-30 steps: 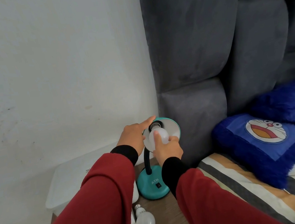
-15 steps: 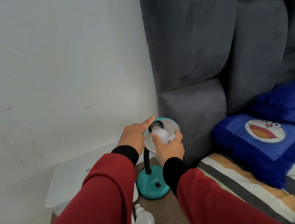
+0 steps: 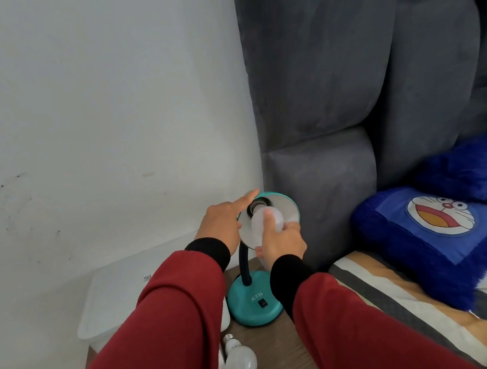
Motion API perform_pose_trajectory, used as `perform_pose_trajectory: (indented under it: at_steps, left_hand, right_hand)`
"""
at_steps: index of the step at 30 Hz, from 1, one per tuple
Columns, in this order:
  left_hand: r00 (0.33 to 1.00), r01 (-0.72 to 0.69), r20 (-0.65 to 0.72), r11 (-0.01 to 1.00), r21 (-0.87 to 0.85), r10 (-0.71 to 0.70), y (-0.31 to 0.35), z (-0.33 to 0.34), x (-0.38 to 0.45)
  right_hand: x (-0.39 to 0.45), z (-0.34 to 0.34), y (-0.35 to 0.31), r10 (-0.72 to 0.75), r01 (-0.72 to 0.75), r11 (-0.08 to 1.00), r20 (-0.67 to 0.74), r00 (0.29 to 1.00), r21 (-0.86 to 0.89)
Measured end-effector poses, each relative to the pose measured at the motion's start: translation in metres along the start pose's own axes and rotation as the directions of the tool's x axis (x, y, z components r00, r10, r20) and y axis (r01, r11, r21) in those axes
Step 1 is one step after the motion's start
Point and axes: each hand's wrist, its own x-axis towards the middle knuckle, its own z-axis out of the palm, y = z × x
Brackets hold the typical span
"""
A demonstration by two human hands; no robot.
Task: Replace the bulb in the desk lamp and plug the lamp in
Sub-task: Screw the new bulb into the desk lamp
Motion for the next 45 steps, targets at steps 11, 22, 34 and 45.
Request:
perform_pose_trajectory:
  at_steps: [11,22,34,45]
  left_hand:
    - [1.0,0.009,-0.004,1.0,-0.009,-0.009,0.0,0.0,-0.001]
    - [1.0,0.011,-0.007,1.0,-0.006,-0.011,0.001,0.001,-0.001]
    - [1.0,0.003,-0.003,1.0,-0.021,-0.003,0.0,0.001,-0.001]
    - [1.0,0.008,-0.004,1.0,-0.01,-0.008,0.001,0.001,-0.001]
  right_hand:
    - [0.001,-0.003,0.0,-0.008,0.01,0.999,0.04,0.999,-0.053]
    - [-0.003,-0.007,-0.002,-0.084,0.087,0.983,0.023,0.996,-0.165]
    - [0.0,-0.009,0.002,-0.175,0.181,0.966,0.048,0.983,-0.184]
    - [0.002,-0.009,0.003,-0.206,0.22,0.948,0.083,0.975,-0.232]
